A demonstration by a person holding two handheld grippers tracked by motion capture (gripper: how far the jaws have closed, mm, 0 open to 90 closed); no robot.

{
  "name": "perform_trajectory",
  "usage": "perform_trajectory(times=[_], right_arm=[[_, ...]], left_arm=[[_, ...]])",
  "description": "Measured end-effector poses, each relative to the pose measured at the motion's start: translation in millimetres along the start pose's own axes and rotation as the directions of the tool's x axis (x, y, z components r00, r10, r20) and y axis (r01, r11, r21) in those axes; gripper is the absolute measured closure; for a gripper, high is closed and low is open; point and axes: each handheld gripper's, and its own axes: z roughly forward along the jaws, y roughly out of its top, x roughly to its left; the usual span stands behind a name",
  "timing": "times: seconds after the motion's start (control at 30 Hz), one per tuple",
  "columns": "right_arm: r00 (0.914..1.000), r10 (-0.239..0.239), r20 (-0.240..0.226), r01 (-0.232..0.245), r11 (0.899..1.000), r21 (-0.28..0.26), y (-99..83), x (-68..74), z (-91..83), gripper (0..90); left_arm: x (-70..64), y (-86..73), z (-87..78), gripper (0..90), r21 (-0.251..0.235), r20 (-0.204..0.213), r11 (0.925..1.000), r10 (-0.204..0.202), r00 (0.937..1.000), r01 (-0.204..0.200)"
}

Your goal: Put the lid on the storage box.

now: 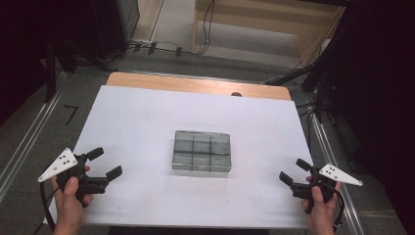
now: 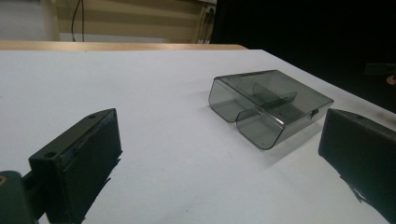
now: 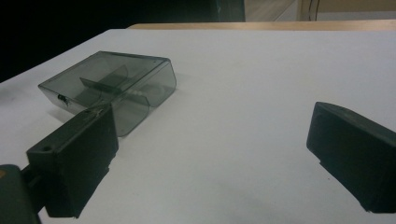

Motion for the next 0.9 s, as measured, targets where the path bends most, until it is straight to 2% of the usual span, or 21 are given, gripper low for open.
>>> perform_trajectory(times=[0.3,0.5,0.6,0.73,0.9], right_arm=[[0.9999,-0.012,0.009,0.012,1.0,-0.006,-1.9,0.2,1.6,0.0],[0.9994,-0.034,-0.007,0.034,0.999,0.0,-2.0,4.1,4.4,0.0],[0.9991,-0.043,0.002,0.043,0.999,0.023,-4.2,5.8,9.1,0.0],[0.9985,-0.05,0.023,0.049,0.998,0.027,-6.5,5.4,12.6,0.0],[0.9988,-0.029,0.041,0.027,0.999,0.034,-11.7,2.1,14.9,0.0]], left_arm=[[5.9,-1.9,-2.8,0.0,0.002,-0.016,1.0,-0.007,0.9998,0.008],[5.8,-3.8,0.8,0.0,0.019,-0.012,0.9998,-0.002,0.9999,0.002],[5.9,-4.5,1.9,0.0,0.02,-0.011,0.9998,-0.003,0.9999,0.003],[6.7,-5.7,4.3,0.0,0.027,-0.016,0.9996,0.001,0.9999,-0.001],[7.6,-6.7,6.4,0.0,0.032,-0.015,0.9995,0.006,0.9999,-0.006]])
